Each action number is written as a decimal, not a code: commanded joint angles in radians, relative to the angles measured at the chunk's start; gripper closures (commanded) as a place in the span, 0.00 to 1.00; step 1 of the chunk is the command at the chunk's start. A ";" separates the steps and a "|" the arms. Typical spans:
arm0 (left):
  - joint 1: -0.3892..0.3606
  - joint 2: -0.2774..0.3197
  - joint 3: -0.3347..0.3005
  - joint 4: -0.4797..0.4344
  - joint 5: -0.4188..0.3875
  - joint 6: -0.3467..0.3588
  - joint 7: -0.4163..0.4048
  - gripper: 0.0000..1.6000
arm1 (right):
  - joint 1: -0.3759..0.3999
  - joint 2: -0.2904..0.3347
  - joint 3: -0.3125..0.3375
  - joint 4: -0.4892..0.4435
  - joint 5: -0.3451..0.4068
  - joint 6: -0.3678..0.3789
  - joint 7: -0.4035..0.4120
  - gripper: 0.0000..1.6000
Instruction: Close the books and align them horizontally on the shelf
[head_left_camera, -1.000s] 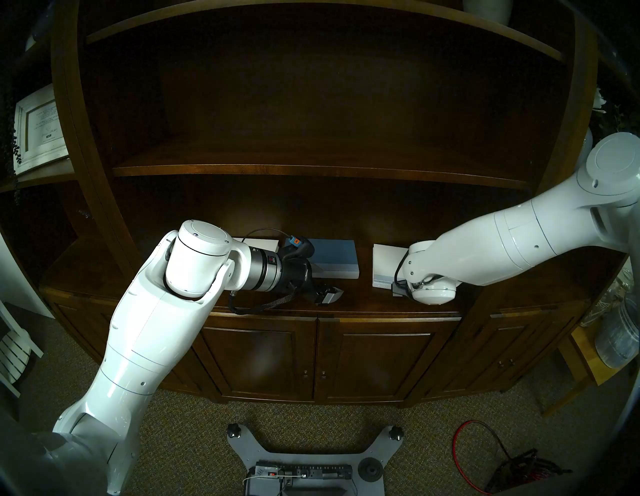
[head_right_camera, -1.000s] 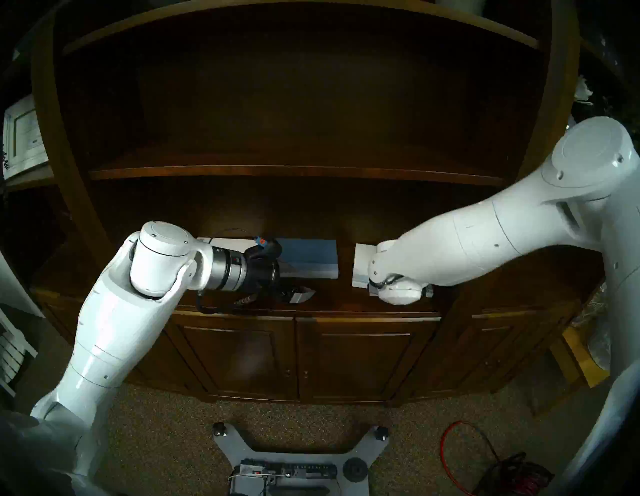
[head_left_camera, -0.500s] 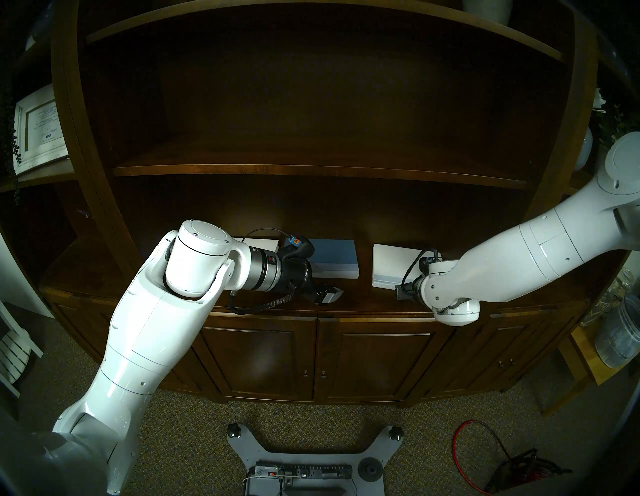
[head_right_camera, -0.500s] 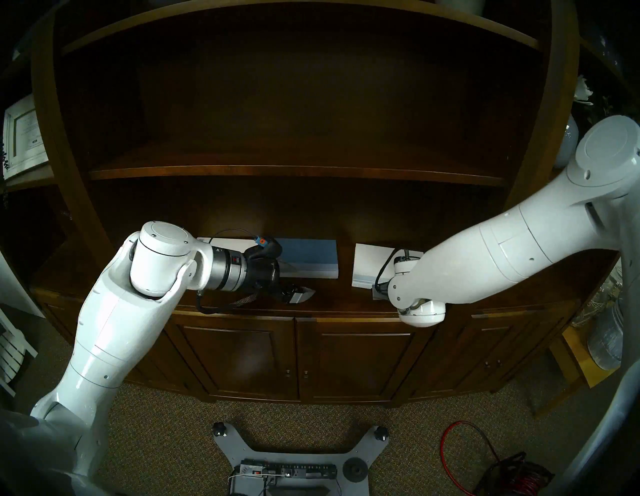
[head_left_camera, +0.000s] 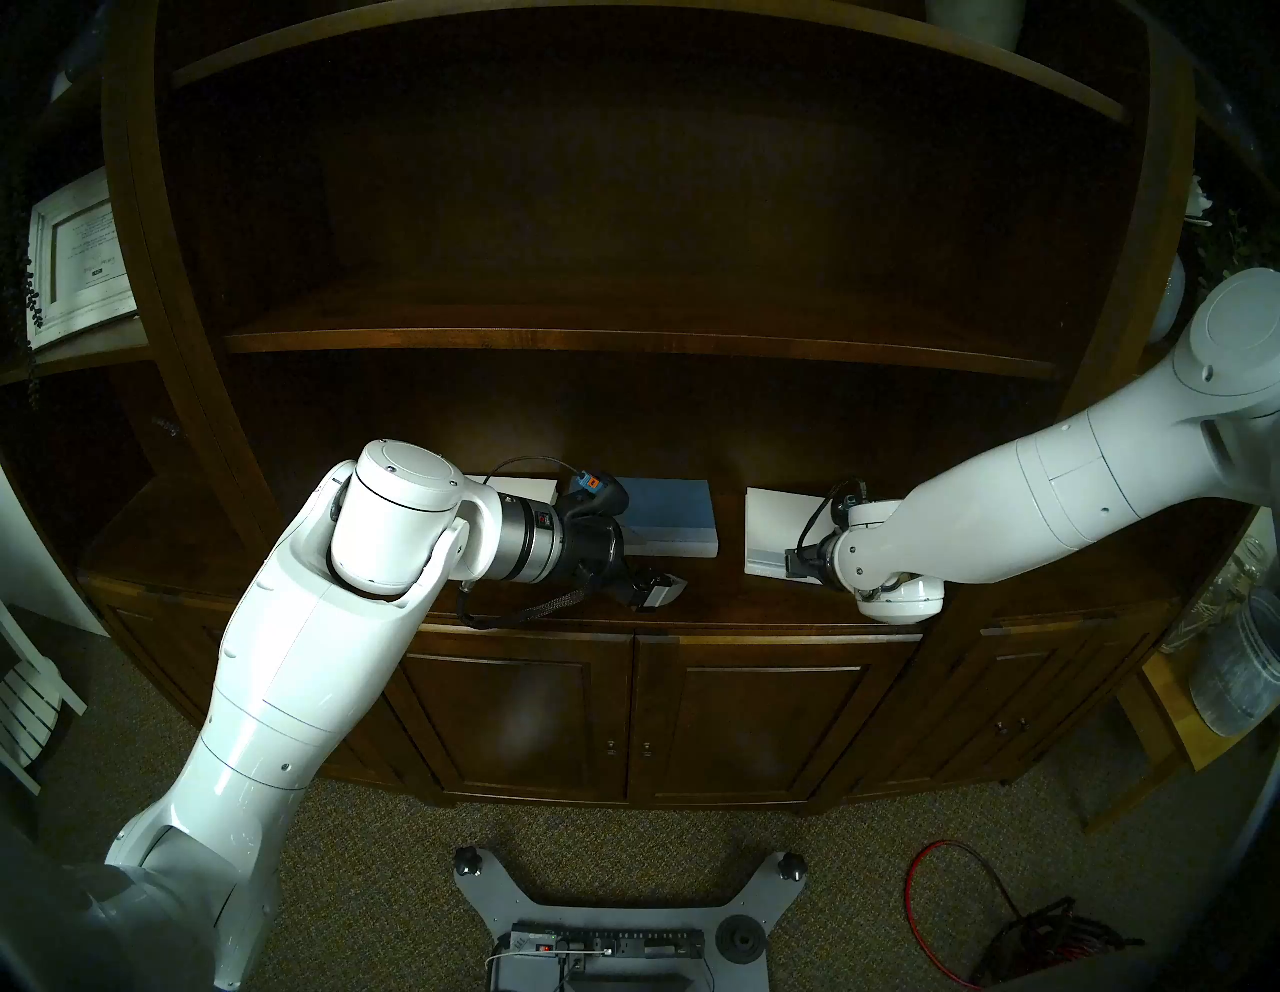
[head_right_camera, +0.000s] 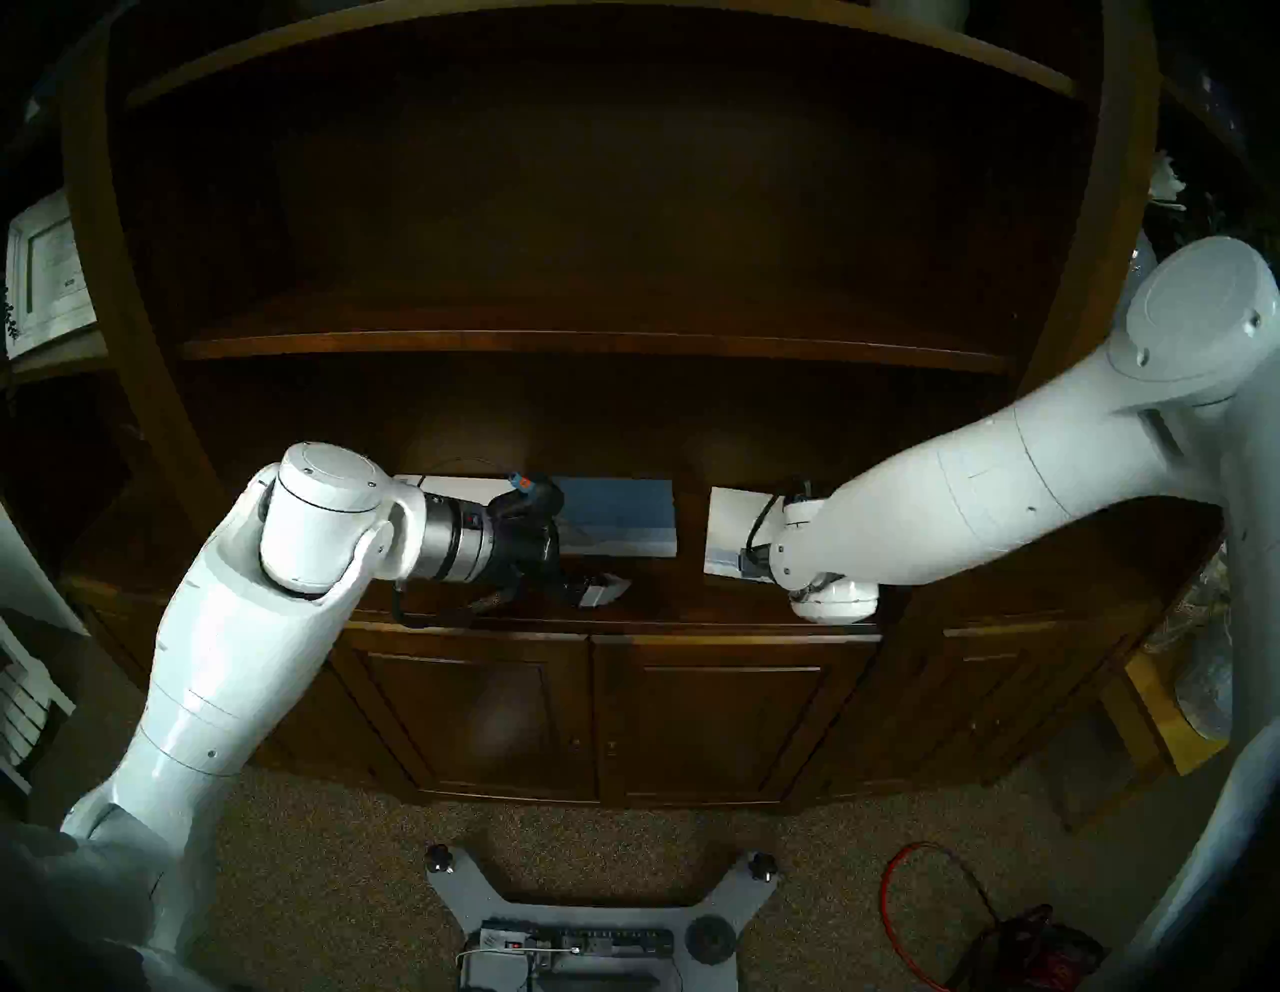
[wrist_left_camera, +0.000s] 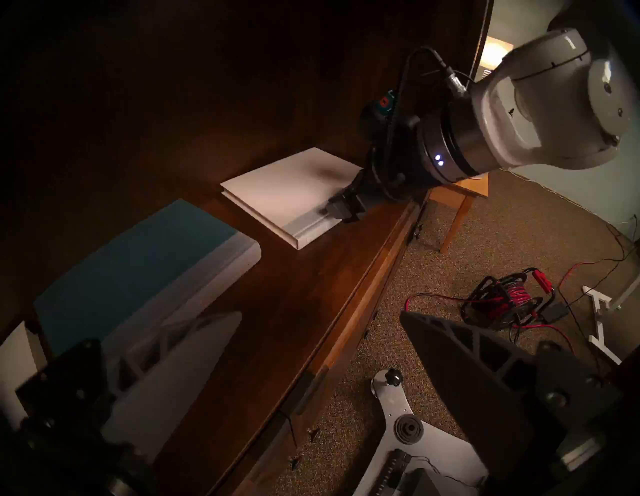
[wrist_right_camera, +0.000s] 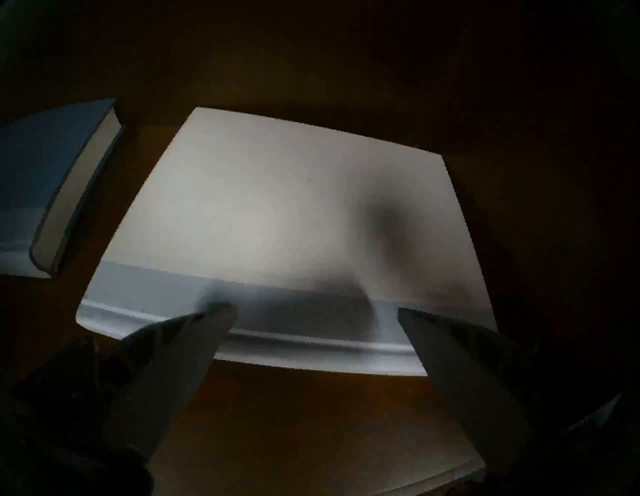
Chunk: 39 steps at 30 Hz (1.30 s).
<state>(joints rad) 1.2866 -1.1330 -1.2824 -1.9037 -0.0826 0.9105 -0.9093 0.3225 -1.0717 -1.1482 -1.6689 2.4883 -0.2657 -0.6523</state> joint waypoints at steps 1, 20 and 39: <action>-0.030 -0.003 -0.008 -0.019 -0.003 -0.005 -0.004 0.00 | 0.030 0.014 0.000 -0.010 0.000 0.007 0.004 0.00; -0.030 -0.003 -0.009 -0.019 -0.003 -0.006 -0.004 0.00 | 0.112 0.062 -0.047 -0.189 -0.016 -0.068 -0.022 0.00; -0.030 -0.003 -0.008 -0.019 -0.003 -0.005 -0.004 0.00 | -0.004 0.002 -0.011 -0.038 0.019 -0.024 0.006 0.00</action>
<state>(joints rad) 1.2864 -1.1330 -1.2824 -1.9037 -0.0824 0.9105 -0.9094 0.3316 -1.0494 -1.1683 -1.7594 2.5104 -0.2947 -0.6479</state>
